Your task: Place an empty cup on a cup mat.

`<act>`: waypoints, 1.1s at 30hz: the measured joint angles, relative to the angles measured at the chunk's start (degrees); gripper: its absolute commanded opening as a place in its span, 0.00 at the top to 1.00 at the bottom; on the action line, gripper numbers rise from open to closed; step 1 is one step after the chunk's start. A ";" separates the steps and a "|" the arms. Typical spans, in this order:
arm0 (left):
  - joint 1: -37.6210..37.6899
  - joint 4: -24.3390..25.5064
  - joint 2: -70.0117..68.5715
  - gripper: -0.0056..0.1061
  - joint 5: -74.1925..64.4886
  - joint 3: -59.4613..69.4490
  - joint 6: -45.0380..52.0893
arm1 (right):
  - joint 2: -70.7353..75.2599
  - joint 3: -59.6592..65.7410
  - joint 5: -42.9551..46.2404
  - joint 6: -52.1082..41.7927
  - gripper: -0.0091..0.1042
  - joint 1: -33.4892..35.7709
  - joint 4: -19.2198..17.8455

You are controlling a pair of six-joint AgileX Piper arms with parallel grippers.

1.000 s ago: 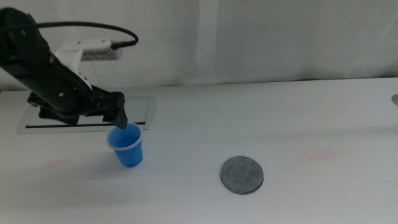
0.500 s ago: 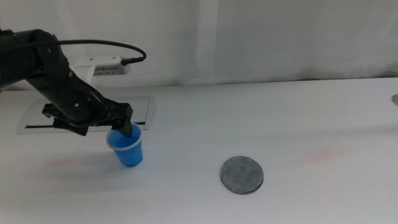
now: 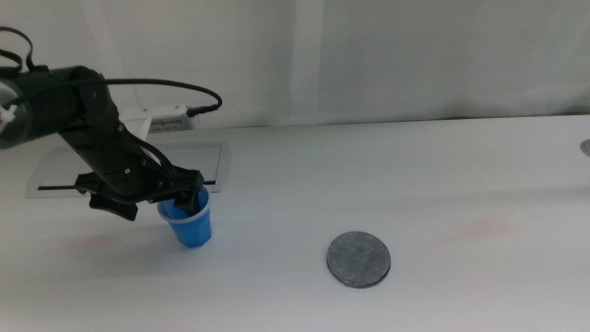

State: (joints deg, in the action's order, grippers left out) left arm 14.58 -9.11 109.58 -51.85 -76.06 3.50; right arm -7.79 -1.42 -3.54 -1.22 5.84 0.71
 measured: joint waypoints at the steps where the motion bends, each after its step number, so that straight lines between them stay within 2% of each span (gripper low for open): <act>1: 0.00 0.00 0.43 0.19 0.00 0.00 -0.30 | 0.00 0.00 0.00 0.00 0.93 0.00 0.00; 3: 0.00 0.00 1.12 0.21 0.00 0.00 -0.71 | 0.00 0.00 0.00 0.00 0.93 0.00 0.00; 5: 0.00 0.00 1.75 0.29 -0.20 0.00 -1.84 | 0.00 0.00 0.00 0.00 0.93 0.00 0.00; 8: 0.00 0.00 2.00 0.54 -0.20 0.00 -2.64 | 0.00 0.00 0.00 0.00 0.93 0.00 0.00; 11: 0.00 0.00 2.00 0.95 0.43 0.00 -3.50 | 0.00 0.00 0.00 0.00 0.93 0.00 0.00; 12: 0.00 0.00 2.00 0.97 0.59 0.00 -3.50 | 0.00 0.00 0.00 0.00 0.93 0.00 0.00; 19: 0.00 -1.71 1.89 0.98 1.12 -0.04 -3.00 | 0.00 0.00 0.00 0.00 0.93 0.00 0.00; 25: 0.83 -8.60 0.09 0.98 -0.62 -3.96 0.30 | 0.00 0.00 0.00 0.00 0.93 0.00 0.00; 33: 11.58 -9.74 -1.65 0.98 -2.54 -13.89 0.40 | 0.00 0.00 0.00 0.00 0.93 0.00 0.00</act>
State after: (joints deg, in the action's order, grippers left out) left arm 26.16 -18.84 107.92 -54.40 -89.96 3.91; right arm -7.79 -1.42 -3.54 -1.22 5.84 0.71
